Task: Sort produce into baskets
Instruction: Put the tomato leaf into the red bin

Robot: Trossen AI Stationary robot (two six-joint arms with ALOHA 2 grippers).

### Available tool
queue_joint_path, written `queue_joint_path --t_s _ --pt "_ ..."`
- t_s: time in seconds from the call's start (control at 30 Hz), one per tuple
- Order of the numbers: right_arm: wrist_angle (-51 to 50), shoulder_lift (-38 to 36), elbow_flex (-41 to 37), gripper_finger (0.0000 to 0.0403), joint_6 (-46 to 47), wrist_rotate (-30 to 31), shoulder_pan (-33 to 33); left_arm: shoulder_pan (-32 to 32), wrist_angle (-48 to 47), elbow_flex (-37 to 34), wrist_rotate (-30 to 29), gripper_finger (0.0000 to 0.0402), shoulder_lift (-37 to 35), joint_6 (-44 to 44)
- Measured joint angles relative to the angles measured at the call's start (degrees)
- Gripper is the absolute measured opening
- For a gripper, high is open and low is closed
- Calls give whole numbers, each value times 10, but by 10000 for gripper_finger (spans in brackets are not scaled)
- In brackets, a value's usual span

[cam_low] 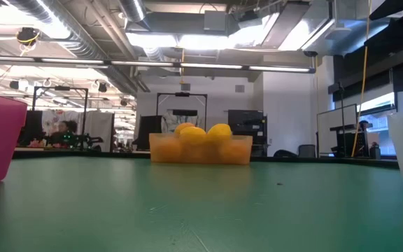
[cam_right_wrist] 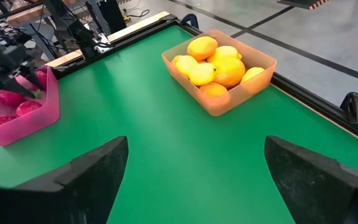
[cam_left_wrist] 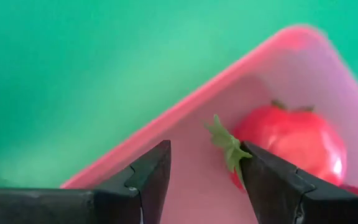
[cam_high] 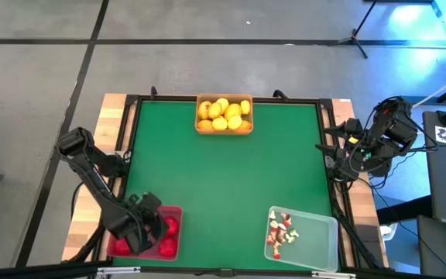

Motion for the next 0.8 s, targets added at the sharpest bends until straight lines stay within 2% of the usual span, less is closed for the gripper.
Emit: queue_joint_path --t_s 0.3,0.53,0.7,0.8 --pt "-1 0 0 374 -1 0 0 3 -52 0 -40 185 -2 -49" --pt "-2 0 0 374 0 -7 0 10 -51 -13 -69 185 -3 -110" --pt "-2 0 0 374 -1 -21 0 0 -53 2 -137 185 -12 -153" --pt "-2 0 0 374 -1 -21 0 6 -53 2 -137 185 -12 -148"
